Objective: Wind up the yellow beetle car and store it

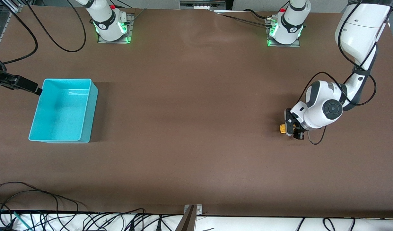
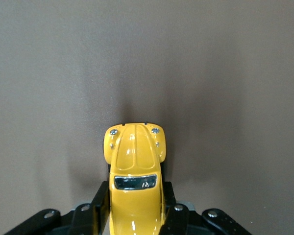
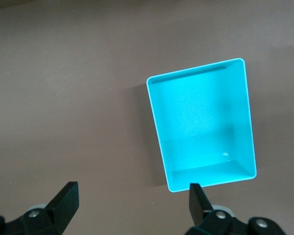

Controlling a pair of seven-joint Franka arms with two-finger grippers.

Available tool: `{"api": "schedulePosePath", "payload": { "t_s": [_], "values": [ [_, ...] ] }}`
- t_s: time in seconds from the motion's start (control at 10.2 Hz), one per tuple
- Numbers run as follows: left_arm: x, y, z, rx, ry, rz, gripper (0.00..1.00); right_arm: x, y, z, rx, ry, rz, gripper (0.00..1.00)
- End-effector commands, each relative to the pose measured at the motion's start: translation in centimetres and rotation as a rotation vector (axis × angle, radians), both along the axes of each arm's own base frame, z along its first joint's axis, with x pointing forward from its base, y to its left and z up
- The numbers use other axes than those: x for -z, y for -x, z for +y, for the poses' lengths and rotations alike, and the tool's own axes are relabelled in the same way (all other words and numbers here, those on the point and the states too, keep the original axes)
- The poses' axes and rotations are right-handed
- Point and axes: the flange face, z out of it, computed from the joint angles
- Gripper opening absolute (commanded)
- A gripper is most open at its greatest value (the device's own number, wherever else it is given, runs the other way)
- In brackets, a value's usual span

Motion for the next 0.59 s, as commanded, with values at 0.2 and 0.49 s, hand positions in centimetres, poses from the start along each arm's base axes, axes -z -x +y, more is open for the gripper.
{"api": "schedulePosePath", "payload": {
  "t_s": [0.2, 0.49],
  "values": [
    [0.6, 0.3, -0.2, 0.071, -0.008, 0.01, 0.08, -0.3, 0.1, 0.0, 0.006, -0.014, 0.003, 1.0],
    [1.2, 0.3, 1.8, 0.049, -0.006, 0.022, 0.08, -0.3, 0.1, 0.0, 0.006, -0.014, 0.003, 1.0]
  ]
}}
